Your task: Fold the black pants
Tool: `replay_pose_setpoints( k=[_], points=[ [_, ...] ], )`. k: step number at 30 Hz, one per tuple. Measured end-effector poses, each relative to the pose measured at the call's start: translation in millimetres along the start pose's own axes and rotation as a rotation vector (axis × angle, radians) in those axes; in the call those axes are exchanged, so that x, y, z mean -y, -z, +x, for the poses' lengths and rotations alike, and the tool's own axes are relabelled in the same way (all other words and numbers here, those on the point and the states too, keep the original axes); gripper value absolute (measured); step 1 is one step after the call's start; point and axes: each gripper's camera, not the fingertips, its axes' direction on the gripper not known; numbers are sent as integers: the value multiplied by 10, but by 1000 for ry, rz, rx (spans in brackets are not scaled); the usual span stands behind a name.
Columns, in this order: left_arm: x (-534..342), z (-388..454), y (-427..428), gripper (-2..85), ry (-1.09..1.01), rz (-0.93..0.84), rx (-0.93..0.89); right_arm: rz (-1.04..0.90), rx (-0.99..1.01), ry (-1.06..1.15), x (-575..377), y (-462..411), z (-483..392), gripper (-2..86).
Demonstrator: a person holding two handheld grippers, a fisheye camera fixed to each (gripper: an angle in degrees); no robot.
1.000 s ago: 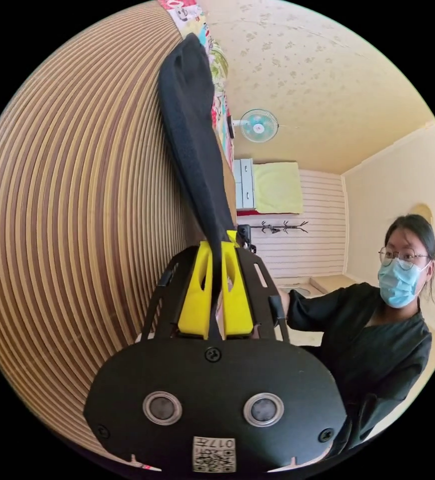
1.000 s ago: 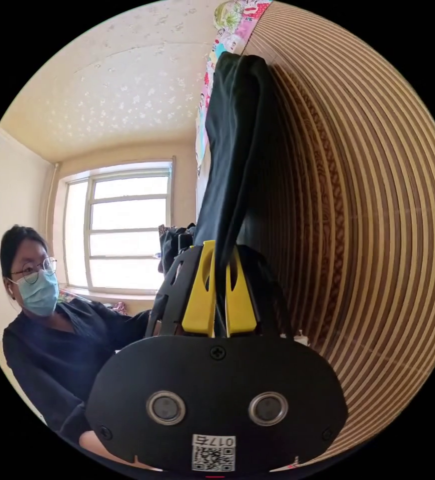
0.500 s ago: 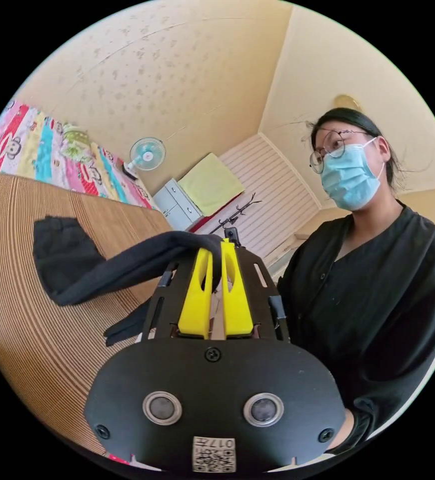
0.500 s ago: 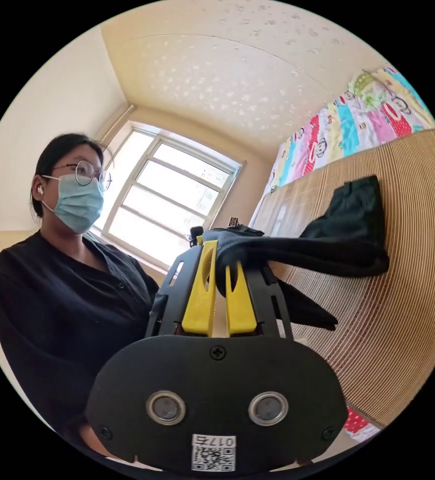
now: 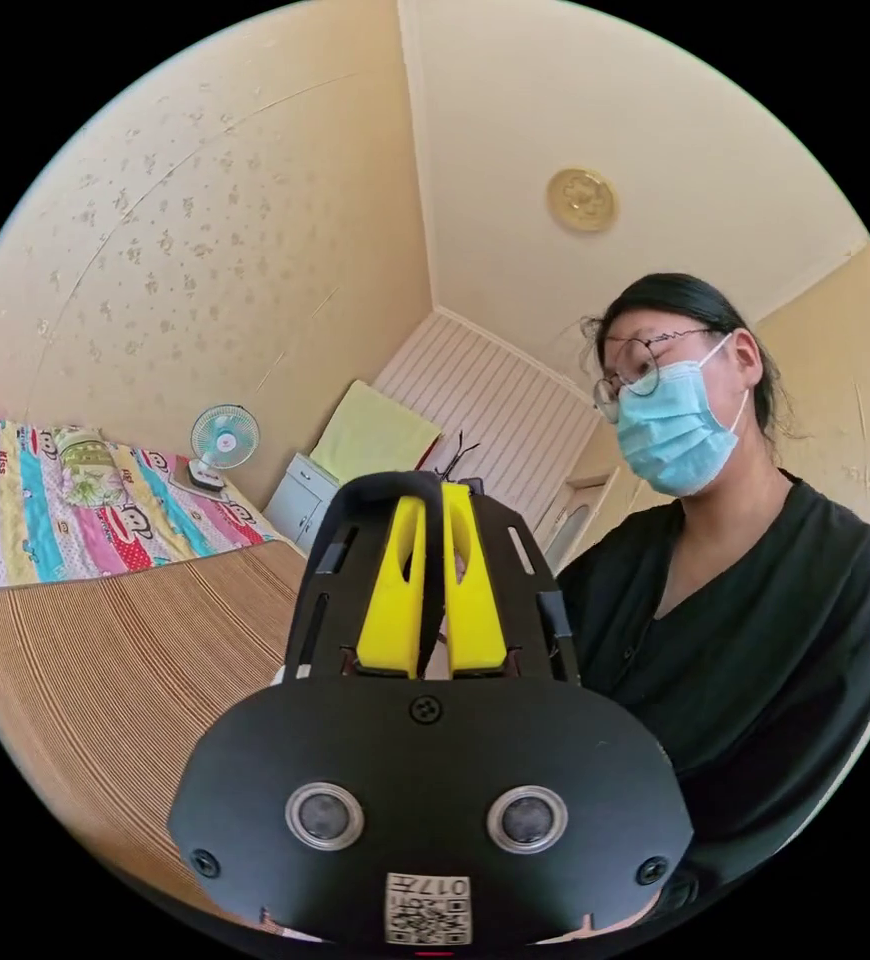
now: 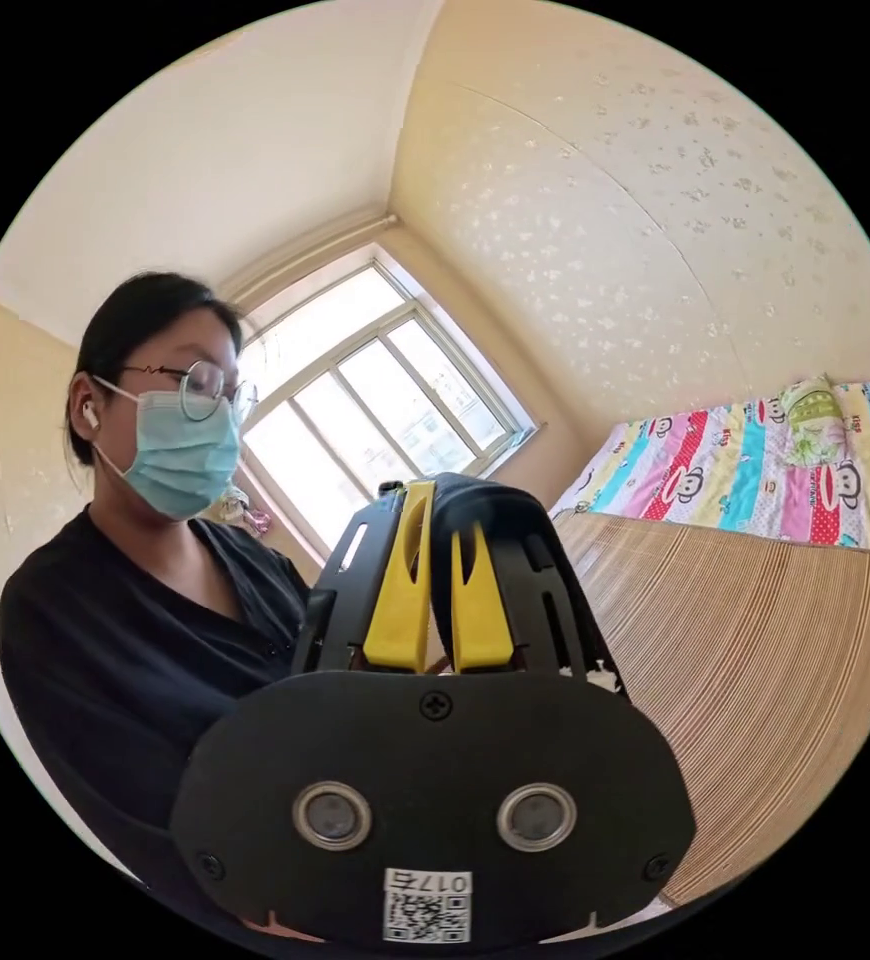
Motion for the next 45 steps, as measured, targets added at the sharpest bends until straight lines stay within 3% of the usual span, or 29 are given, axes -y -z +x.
replay_pose_setpoints(
  k=[4, 7, 10, 12, 14, 20, 27, 33, 37, 42, 45],
  points=[
    [82, -1388, -401, 5, 237, -125, 161, -76, -147, -123, 180, -386, 834, -4],
    [-157, -2693, -644, 5, 424, -192, 251, -184, -242, -282, 142, -847, 1968, -4],
    [-490, -3681, -938, 9, 502, -272, 404, -204, -460, -377, -19, -1321, 2930, -3],
    [-739, -4109, -1077, 12, 564, -401, 488, -364, -583, -444, -173, -1772, 3486, -2],
    [-1042, -4315, -1095, 14, 557, -464, 513, -389, -570, -483, -436, -1888, 3661, -1],
    [-2402, -4313, -643, 25, 648, -403, 381, -292, -384, -537, -1852, -1503, 3416, 3],
    [-3836, -4238, -354, 27, 881, -562, 394, -436, -360, -820, -3696, -1290, 2945, 11],
    [-4122, -4665, -10, 65, 1034, -681, 538, -586, -381, -975, -3925, -1188, 3016, 52],
    [-4160, -5057, 460, 78, 1169, -607, 464, -542, -358, -1059, -3818, -874, 2982, 79],
    [-3806, -5517, 656, 110, 1074, -996, 512, -774, -342, -979, -3463, -519, 2958, 147],
    [-3428, -5816, 861, 119, 1019, -1010, 501, -724, -319, -944, -3079, -198, 2949, 169]
  ],
)
